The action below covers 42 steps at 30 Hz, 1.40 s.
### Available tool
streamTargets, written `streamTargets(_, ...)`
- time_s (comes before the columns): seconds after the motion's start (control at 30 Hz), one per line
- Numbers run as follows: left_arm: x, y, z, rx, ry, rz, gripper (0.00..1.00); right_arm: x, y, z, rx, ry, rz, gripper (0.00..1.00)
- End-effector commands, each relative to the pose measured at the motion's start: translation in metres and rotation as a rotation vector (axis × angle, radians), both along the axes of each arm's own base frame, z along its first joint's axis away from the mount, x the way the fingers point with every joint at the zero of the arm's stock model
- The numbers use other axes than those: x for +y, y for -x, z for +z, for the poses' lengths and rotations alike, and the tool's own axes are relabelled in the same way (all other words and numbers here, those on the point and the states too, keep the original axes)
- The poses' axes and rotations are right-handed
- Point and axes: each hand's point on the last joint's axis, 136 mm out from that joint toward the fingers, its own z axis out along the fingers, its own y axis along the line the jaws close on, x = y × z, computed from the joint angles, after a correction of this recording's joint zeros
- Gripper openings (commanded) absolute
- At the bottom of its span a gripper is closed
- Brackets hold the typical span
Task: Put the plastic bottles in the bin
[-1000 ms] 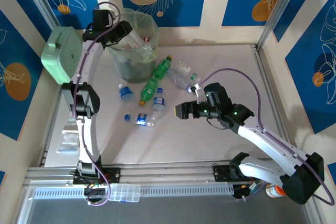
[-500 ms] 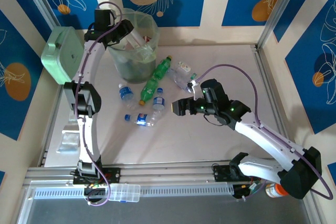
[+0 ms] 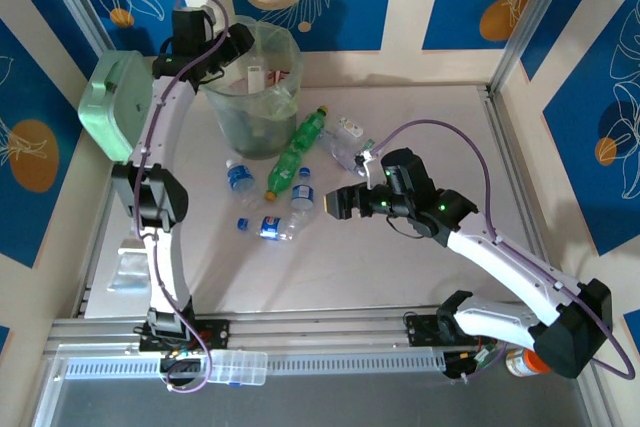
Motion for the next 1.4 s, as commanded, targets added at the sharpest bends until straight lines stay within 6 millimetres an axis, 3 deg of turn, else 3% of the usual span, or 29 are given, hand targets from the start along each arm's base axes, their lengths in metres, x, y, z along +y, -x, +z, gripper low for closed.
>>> streamTargets(0.0,0.005,0.020,0.050,-0.107,-0.021,0.022,0.81,0.001,0.001,0.021,-0.068,-0.026,0.012,0.92)
streamTargets(0.2,-0.006,0.049,0.072,-0.139,-0.047,-0.019,0.79,-0.007,0.004,0.030,-0.094,-0.027,-0.005,0.92)
streamTargets(0.43,-0.038,0.105,0.073,-0.137,-0.068,-0.089,0.75,-0.019,0.006,0.036,-0.119,-0.004,-0.028,0.91)
streamTargets(0.6,-0.096,0.171,0.045,-0.138,-0.178,-0.204,0.75,-0.035,-0.005,0.036,-0.105,0.013,-0.091,0.90)
streamTargets(0.73,-0.113,0.209,0.006,-0.069,-0.137,-0.245,0.74,-0.047,-0.021,0.031,-0.050,0.001,-0.155,0.89)
streamTargets(0.87,-0.109,0.238,-0.033,0.000,-0.117,-0.259,0.73,-0.058,-0.047,0.025,-0.008,0.025,-0.233,0.89)
streamTargets(1.0,-0.086,0.256,-0.059,-0.016,-0.219,-0.239,0.73,-0.067,-0.081,0.007,0.075,0.052,-0.291,0.89)
streamTargets(1.17,-0.073,0.270,-0.070,-0.100,-0.293,-0.258,0.74,-0.078,-0.129,-0.025,0.154,0.134,-0.363,0.91)
streamTargets(1.37,-0.081,0.273,-0.074,-0.112,-0.240,-0.290,0.74,-0.092,-0.190,-0.065,0.175,0.317,-0.391,0.91)
